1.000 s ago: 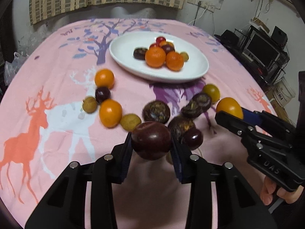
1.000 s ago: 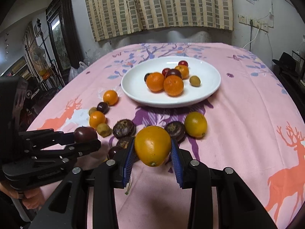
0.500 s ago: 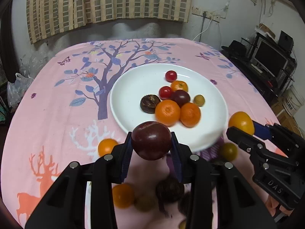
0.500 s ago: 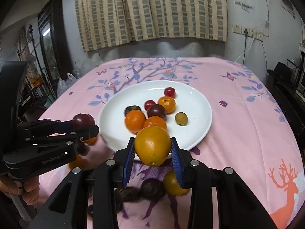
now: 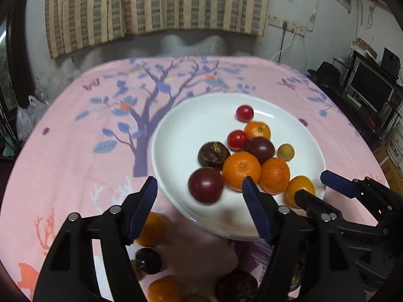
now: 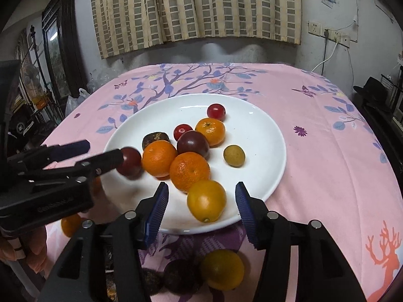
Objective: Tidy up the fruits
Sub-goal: 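Carry the yellow tomato and a dark red tomato over the white plate and open both tools, then grasp a dark red cherry with the right tool while the left tool grasps a yellow-green fruit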
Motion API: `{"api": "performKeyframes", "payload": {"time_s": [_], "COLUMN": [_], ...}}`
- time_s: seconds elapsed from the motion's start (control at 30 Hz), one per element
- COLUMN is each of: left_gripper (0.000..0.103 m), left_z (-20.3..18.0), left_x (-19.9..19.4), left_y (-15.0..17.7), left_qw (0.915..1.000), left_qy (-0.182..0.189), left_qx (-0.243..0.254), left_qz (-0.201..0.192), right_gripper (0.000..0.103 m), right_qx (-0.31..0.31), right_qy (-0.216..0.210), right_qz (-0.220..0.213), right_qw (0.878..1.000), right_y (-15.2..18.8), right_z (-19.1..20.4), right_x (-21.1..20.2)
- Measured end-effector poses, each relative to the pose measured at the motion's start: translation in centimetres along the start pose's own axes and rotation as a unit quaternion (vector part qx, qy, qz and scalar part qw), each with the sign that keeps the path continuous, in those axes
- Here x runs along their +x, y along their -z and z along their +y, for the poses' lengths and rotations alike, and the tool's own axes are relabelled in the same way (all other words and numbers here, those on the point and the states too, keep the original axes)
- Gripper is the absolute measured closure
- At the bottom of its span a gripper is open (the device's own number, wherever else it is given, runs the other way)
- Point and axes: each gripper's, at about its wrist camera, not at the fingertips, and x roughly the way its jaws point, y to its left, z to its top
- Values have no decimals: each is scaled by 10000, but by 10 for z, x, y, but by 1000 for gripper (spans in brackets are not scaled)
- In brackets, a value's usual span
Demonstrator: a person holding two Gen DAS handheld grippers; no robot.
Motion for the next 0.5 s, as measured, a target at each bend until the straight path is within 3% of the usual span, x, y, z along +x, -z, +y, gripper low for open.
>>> {"api": "performKeyframes", "payload": {"time_s": [0.1,0.2,0.5], "left_gripper": [33,24,23], "left_z": [3,9,19], "left_x": [-16,-34,-71], "left_y": [3,12,66], "left_qw": [10000,9999,9998], "left_qy": [19,51,129], "left_qx": [64,-17,22], "left_qz": [-47,-114,-140], "right_gripper": [47,47,47], "right_qx": [-20,-79,-249], "right_qy": [-49,-31,-64], "right_qz": [16,15,141], "right_qw": [10000,10000,9996], "right_y": [6,15,56], "right_z": [-1,0,9], "right_x": [-12,-27,-66]}}
